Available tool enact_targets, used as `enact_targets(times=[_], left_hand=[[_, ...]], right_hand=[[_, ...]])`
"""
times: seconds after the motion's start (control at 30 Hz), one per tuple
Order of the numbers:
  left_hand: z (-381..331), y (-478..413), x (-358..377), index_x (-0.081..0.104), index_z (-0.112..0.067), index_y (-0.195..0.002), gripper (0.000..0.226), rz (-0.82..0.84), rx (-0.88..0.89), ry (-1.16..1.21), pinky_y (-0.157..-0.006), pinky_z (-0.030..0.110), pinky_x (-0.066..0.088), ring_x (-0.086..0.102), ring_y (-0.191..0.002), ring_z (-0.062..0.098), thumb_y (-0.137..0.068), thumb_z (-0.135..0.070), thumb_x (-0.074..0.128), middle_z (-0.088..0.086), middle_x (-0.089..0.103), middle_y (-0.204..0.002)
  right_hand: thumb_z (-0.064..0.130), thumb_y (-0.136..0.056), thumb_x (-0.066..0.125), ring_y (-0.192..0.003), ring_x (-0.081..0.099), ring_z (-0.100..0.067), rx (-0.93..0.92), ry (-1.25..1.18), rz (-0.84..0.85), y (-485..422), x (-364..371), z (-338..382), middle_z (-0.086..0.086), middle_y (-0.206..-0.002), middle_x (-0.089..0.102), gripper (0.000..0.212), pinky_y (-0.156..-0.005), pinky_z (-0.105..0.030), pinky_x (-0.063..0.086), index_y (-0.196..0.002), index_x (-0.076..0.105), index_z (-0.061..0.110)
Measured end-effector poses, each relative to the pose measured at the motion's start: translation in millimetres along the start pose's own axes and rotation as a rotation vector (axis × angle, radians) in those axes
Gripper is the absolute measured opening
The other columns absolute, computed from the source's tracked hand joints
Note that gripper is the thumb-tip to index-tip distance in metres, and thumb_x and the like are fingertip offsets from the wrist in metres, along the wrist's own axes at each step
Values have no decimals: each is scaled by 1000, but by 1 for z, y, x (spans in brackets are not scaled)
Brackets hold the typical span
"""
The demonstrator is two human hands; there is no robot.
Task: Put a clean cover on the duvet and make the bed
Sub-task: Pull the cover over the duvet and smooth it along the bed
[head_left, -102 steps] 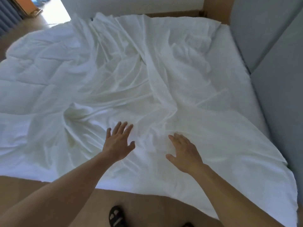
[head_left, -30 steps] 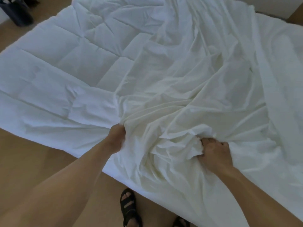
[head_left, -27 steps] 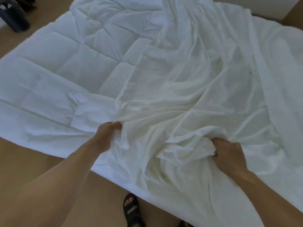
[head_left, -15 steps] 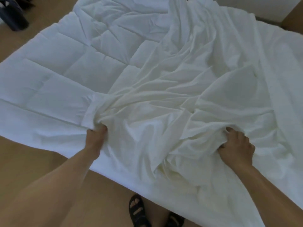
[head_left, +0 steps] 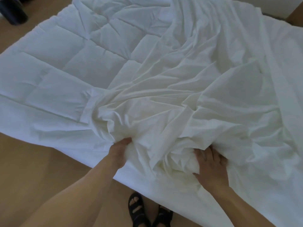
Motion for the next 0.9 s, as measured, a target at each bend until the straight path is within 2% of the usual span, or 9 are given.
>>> enact_targets(times=[0.1,0.17,0.27,0.43,0.53,0.63,0.77,0.83,0.9], left_hand=[[-7,8,7,66,-8,-115,26,17,78,14,-78,36,53,66,-90,27,-89,-10,66,8,71,-104],[-9,22,11,67,-12,-112,23,35,115,62,-75,35,53,67,-92,25,-90,-16,66,7,73,-106],[9,48,13,68,-12,-117,33,153,92,119,-82,42,55,69,-101,30,-86,-22,70,11,73,-112],[48,83,32,68,-8,-120,37,364,-56,30,-85,46,54,69,-104,34,-86,-21,68,16,71,-116],[33,64,26,66,-5,-120,45,84,29,-14,-93,47,53,67,-102,35,-82,-27,76,14,72,-110],[-17,51,6,63,5,-118,54,-207,245,-131,-79,40,49,63,-91,30,-85,-35,75,15,69,-103],[-116,54,-24,63,4,-122,56,-402,550,-323,-72,36,42,63,-101,32,-88,-40,72,21,66,-115],[-170,66,-41,64,5,-120,55,-500,664,-382,-63,31,43,65,-100,32,-88,-40,72,22,67,-112],[-215,78,-62,64,0,-124,57,-573,766,-413,-65,31,45,64,-104,31,-87,-42,73,21,66,-115]], right_hand=[[11,-46,94,-61,69,-34,12,-105,-75,-13,-18,0,-15,-73,68,63,-52,-40,56,-100,62,4],[12,-70,83,-74,71,-39,21,-259,-133,-19,-41,-9,-19,-84,73,37,-62,-42,56,-101,67,2],[33,-77,60,-93,67,-38,72,-470,-151,-14,-89,-22,-12,-101,72,41,-74,-39,48,-110,68,9],[38,-64,47,-83,55,-23,86,-620,-94,-22,-146,-28,7,-89,61,44,-71,-32,37,-102,64,26],[40,-60,52,-84,58,-20,53,-598,-9,-26,-161,-33,10,-90,64,38,-71,-32,40,-97,59,37],[35,-53,59,-86,60,-21,61,-618,-27,-21,-180,-54,9,-91,68,37,-76,-37,45,-90,60,38],[29,-49,58,-79,60,-31,174,-603,-151,-20,-204,-109,0,-77,66,23,-70,-41,44,-72,59,32],[34,-56,64,-80,60,-32,233,-509,-142,-17,-203,-135,-2,-78,66,20,-68,-40,42,-76,60,34],[33,-71,76,-85,64,-35,260,-364,-81,-11,-197,-147,-9,-88,71,24,-68,-40,42,-93,66,29]])
Point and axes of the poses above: each hand's wrist, its own y-axis away from the middle knuckle, its own x-axis out of the palm, z = x × y, the point moved 1 cm from there along -y, towards the middle knuckle
